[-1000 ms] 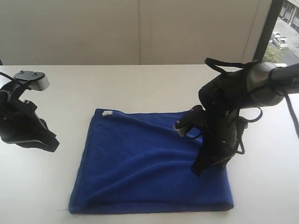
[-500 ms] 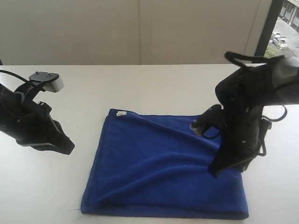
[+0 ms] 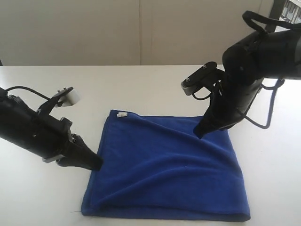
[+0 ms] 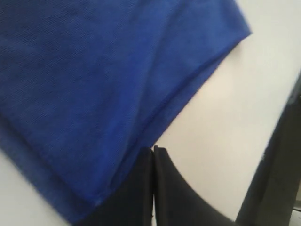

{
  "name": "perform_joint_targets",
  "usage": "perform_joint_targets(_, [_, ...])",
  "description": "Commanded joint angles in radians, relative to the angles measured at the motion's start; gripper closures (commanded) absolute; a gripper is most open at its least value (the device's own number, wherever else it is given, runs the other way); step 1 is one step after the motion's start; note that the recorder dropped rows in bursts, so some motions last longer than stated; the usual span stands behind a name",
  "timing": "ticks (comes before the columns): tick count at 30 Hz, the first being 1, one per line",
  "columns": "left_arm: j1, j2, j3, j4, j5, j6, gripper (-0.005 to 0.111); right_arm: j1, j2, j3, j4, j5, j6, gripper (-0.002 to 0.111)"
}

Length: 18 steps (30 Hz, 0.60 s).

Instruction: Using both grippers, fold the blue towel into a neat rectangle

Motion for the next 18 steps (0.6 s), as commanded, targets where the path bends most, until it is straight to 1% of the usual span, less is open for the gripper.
perform_joint_targets(1, [-0.050,-0.001,0.009,-0.232,0.002,0.189,0.107,-0.030,0.067,-0.043,0.012,0.042,-0.049,0.108])
perform_joint_targets(4, [-0.133,0.016,0.009,-0.234,-0.217,0.179,0.107,-0.038,0.093,-0.046,0.027,0.074,-0.056,0.108])
perform_joint_targets(6, [-0.180,0.041,0.009,-0.234,-0.319,0.179,0.107,-0.038,0.098,-0.043,0.029,0.082,-0.063,0.108])
perform_joint_targets(7, [-0.204,0.063,0.009,-0.234,-0.392,0.179,0.107,-0.038,0.098,-0.043,0.029,0.079,-0.066,0.108])
perform_joint_targets(9, [-0.238,0.098,0.009,-0.235,-0.502,0.179,0.107,-0.038,0.098,-0.043,0.029,0.074,-0.066,0.108])
perform_joint_targets(11, [-0.246,0.137,0.003,-0.235,-0.569,0.176,0.107,-0.038,0.098,-0.043,0.029,0.074,-0.066,0.108])
perform_joint_targets(18, [-0.243,0.240,-0.020,-0.226,-0.665,0.175,0.107,-0.038,0.098,-0.043,0.033,0.080,-0.066,0.108])
